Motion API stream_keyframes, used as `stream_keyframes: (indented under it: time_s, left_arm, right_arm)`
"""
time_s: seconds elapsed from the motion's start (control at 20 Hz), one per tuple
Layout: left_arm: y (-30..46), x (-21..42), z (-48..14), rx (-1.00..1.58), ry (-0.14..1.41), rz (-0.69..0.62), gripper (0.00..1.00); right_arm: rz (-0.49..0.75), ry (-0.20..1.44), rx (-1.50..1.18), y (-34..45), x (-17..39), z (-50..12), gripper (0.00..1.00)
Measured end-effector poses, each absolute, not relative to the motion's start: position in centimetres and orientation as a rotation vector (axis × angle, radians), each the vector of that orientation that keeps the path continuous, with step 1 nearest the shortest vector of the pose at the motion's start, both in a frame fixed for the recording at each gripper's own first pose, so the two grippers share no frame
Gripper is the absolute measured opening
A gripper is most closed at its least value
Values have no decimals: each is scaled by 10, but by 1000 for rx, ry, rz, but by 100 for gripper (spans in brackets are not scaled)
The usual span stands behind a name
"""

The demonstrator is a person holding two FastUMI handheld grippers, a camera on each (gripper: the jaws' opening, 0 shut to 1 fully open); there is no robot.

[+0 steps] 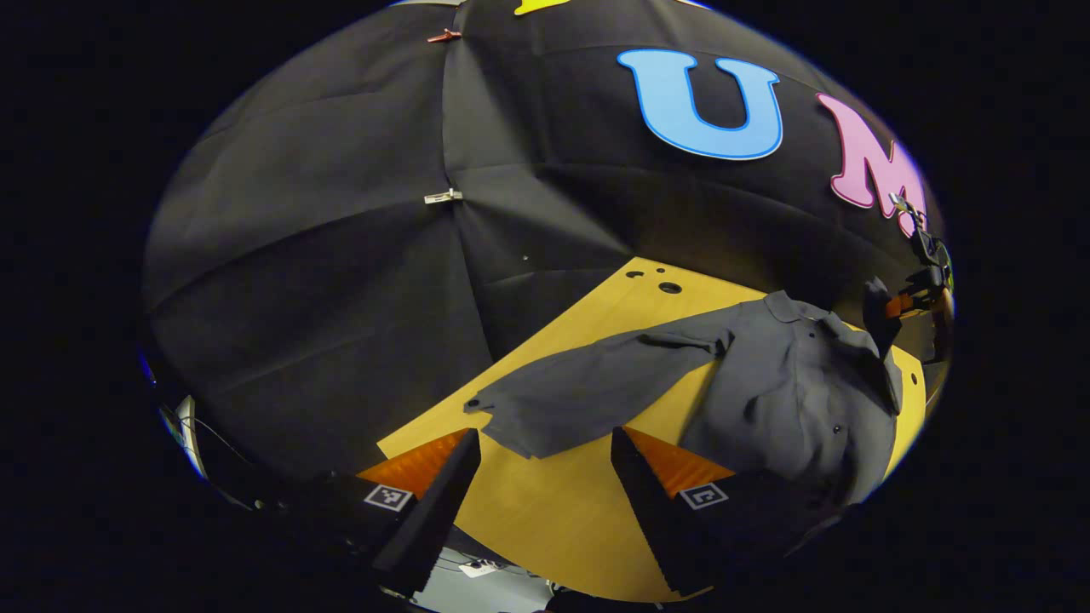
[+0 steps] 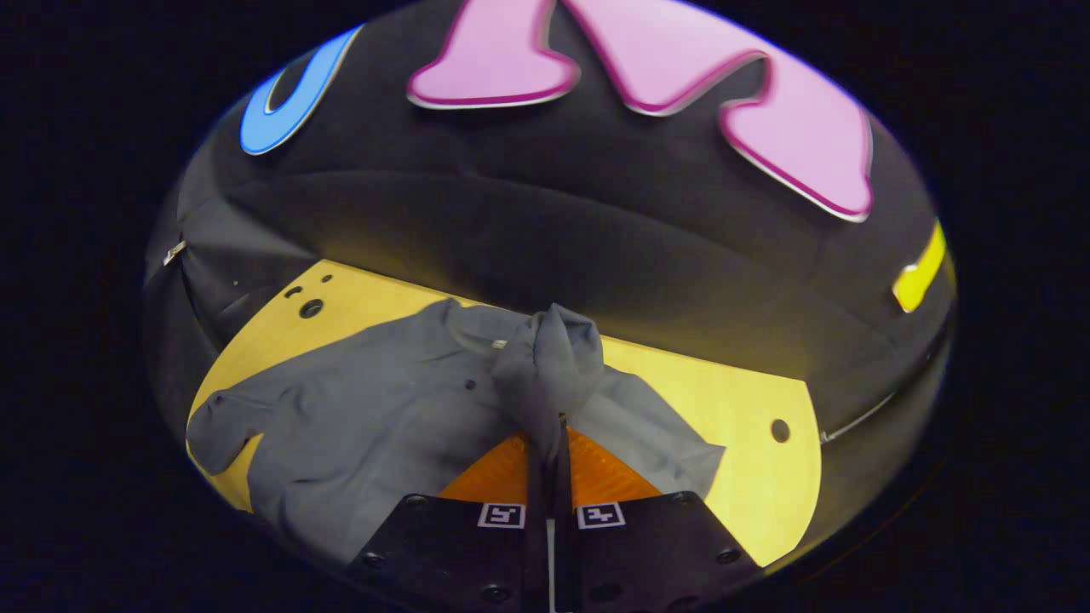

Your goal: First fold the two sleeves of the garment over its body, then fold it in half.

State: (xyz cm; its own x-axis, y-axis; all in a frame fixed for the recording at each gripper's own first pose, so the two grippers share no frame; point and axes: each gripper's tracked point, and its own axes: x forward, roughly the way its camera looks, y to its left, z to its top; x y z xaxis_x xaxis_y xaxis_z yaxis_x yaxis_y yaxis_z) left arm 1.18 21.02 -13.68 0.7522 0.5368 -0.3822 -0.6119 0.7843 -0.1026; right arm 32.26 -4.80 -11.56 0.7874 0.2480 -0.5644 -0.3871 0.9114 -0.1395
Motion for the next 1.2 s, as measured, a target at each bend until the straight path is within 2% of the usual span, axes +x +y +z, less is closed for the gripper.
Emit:
stream_keyframes:
  time_s: [0.3, 0.5, 0.6, 0.75, 0.9, 1.05, 1.1, 1.2]
  left_arm:
    - [240, 5, -145, -240, 356, 685, 98]
    - [242, 7, -144, -241, 348, 690, 98]
    - [244, 8, -146, -250, 346, 692, 98]
    - [249, 23, -154, -260, 340, 687, 98]
    - [255, 33, -158, -255, 338, 688, 98]
    - [261, 44, -155, -252, 310, 689, 98]
    - [263, 50, -156, -252, 310, 681, 98]
    - [270, 57, -161, -262, 315, 680, 98]
  right_arm:
    - [505, 620, -260, 89, 302, -155, 7]
    - [563, 637, -275, 147, 285, -183, 7]
    - [594, 657, -280, 171, 274, -196, 11]
    - [636, 687, -240, 201, 261, -208, 26]
    - [663, 696, -212, 211, 248, -211, 48]
    - [660, 681, -194, 194, 234, -202, 94]
    - [643, 669, -187, 180, 233, -195, 99]
    - [606, 652, -161, 155, 228, -182, 100]
